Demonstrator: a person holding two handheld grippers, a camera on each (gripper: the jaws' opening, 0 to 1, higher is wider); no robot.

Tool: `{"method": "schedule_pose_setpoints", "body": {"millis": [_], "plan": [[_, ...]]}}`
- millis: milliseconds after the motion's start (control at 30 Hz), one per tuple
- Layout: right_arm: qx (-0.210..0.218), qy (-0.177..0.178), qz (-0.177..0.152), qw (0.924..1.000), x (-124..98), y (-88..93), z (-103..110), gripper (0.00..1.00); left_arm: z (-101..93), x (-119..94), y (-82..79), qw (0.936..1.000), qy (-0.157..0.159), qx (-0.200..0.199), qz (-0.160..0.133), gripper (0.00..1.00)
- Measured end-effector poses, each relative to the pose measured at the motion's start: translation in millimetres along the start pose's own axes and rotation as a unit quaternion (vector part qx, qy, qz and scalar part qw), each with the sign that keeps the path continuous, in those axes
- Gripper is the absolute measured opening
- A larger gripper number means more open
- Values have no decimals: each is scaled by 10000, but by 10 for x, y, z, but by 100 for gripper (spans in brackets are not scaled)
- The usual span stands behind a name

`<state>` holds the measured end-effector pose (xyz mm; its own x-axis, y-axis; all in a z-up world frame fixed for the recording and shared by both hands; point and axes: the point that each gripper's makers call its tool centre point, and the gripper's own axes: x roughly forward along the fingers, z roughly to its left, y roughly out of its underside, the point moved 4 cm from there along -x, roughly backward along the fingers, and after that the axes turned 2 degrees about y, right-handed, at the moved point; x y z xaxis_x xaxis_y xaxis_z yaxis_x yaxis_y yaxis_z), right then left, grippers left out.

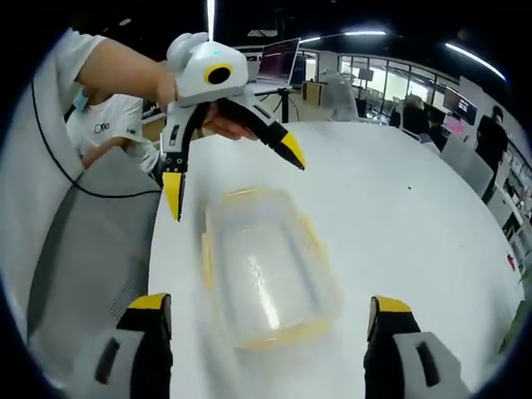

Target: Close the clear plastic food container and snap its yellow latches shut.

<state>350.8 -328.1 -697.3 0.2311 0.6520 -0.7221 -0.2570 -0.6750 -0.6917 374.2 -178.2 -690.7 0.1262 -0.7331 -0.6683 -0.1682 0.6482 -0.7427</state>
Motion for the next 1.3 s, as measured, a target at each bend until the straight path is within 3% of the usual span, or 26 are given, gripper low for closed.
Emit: {"method": "schedule_pose_setpoints", "body": {"millis": [167, 300, 400, 633, 933, 1100, 1300], "plan": [[-14, 161, -22, 9999, 67, 86, -10, 90, -11, 34, 62, 10000, -58, 44, 23, 94], [96, 81, -4, 9999, 120, 116, 15, 92, -7, 85, 106, 9999, -62, -66, 63, 95], [-181, 142, 106, 9997, 145, 126, 8, 89, -15, 102, 133, 9999, -46, -23, 133, 93], [-279, 104, 137, 9995, 203, 41, -9, 84, -7, 148, 172, 9993, 19, 201, 301, 84], [-482, 122, 260, 9984, 239, 63, -38, 76, -59, 227, 135, 9982, 164, 455, 363, 84], [-424, 98, 288, 9986, 253, 81, -40, 76, 1, 237, 159, 9971, 94, 593, 459, 77], [-426, 90, 231, 9988, 255, 81, -40, 76, -2, 239, 167, 9973, 92, 572, 453, 76]]}}
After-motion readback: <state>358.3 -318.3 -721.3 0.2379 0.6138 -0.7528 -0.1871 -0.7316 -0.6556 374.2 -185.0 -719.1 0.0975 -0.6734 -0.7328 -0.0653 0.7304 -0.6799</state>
